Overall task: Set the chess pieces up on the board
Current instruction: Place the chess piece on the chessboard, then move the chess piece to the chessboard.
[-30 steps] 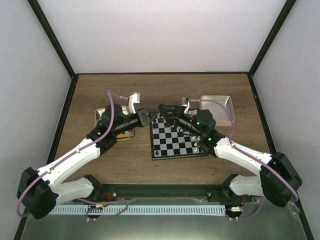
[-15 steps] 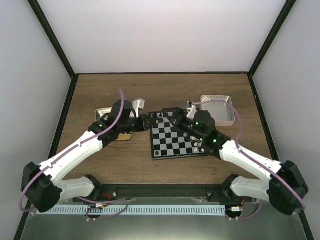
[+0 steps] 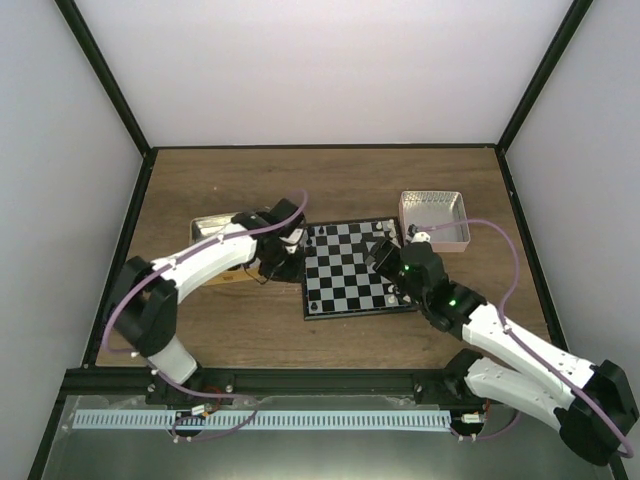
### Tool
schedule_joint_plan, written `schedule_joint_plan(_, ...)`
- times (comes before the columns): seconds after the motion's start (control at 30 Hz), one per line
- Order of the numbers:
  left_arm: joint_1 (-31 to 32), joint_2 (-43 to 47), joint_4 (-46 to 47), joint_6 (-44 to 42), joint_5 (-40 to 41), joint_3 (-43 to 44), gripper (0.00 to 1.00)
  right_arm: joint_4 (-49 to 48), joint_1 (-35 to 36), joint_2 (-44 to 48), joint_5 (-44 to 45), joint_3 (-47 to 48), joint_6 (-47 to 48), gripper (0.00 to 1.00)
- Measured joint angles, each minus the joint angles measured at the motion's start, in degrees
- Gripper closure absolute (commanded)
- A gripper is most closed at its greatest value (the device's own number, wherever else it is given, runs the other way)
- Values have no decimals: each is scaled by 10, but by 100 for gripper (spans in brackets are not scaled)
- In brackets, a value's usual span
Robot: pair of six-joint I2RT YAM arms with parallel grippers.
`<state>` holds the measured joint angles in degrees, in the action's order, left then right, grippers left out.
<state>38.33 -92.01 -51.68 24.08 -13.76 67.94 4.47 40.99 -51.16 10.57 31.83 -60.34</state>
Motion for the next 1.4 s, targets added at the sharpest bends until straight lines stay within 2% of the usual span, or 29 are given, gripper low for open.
schedule_joint_plan(0.37, 7, -130, -49, -49, -14, 119, 94, 32, -1, 25, 58, -1, 19, 20)
schedule_joint_plan(0.43, 11, -144, -58, -54, -15, 131, 91, 39, -2, 32, 69, -1, 19, 20)
schedule_joint_plan(0.5, 15, -157, -70, -61, -12, 146, 85, 47, -3, 41, 82, -1, 19, 21)
schedule_joint_plan(0.63, 17, -169, -83, -68, -2, 167, 60, 65, -4, 66, 110, -1, 24, 20)
schedule_joint_plan(0.7, 17, -172, -89, -73, 2, 176, 51, 72, -4, 76, 123, -1, 27, 20)
schedule_joint_plan(0.9, 21, -174, -88, -78, 21, 190, 45, 96, -4, 93, 156, -1, 31, 20)
schedule_joint_plan(1.2, 48, -123, 4, -24, 66, 115, 45, 117, -4, 92, 176, -1, 31, 20)
schedule_joint_plan(1.33, 60, -120, 27, 1, 84, 99, 52, 124, -4, 84, 177, -1, 31, 20)
schedule_joint_plan(1.4, 64, -120, 34, 9, 87, 93, 59, 127, -4, 81, 177, -1, 29, 20)
